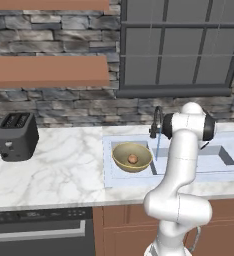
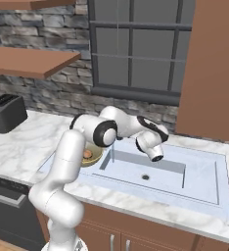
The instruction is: Pick the tangerine from the cabinet and place it in the bowl. Then pick the bowl and place it in the sink. Then turn on the sink facuet.
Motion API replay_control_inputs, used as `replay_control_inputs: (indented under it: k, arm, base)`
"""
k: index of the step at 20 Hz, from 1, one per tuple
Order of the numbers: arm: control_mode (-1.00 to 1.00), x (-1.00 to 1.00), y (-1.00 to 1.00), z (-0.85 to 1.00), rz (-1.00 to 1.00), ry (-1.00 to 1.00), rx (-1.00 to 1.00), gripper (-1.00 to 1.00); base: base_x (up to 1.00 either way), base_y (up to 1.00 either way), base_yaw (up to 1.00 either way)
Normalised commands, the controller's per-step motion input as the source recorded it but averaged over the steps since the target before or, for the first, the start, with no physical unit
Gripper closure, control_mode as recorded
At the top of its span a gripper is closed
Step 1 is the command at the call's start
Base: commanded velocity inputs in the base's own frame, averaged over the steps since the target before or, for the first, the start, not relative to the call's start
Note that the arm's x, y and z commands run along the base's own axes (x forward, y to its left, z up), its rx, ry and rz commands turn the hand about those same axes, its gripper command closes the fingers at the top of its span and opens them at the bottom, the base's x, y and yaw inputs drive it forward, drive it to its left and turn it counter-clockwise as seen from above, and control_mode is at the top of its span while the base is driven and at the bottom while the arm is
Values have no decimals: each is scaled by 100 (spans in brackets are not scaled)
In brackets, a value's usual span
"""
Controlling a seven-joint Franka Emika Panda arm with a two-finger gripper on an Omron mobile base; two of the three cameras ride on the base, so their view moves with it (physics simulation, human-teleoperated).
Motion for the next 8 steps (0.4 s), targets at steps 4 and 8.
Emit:
replay_control_inputs:
  k: [4,8]
  arm:
    - [-100,-11,-68,-26,0,0,8,100]
    - [-100,-58,-26,5,0,-11,4,100]
  base:
    - [0,0,0]
    - [0,0,0]
